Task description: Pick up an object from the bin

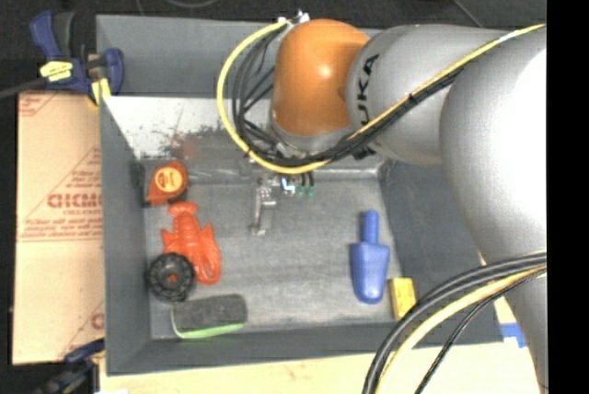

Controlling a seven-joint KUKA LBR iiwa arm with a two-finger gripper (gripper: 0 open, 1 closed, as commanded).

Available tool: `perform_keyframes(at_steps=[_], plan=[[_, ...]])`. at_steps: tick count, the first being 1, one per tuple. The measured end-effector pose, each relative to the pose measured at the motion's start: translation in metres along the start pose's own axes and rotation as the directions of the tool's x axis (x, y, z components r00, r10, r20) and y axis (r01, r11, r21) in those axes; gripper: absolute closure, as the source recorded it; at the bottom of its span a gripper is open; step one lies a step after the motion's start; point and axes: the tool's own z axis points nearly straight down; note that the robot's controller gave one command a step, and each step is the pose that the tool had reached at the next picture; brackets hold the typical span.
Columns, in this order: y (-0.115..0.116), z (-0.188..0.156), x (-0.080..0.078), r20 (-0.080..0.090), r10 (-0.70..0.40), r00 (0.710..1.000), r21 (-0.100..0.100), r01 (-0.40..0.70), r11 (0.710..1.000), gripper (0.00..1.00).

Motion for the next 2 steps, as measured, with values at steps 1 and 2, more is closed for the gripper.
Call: perform_keyframes(at_steps=[1, 2], plan=[[0.000, -0.005, -0.001, 0.007, 0.002, 1.000, -0.001, -0.002, 1.000, 0.00], [0.032, -0.002, -0.009, 0.009, -0.100, 0.995, 0.004, 0.100, 0.995, 0.00]])
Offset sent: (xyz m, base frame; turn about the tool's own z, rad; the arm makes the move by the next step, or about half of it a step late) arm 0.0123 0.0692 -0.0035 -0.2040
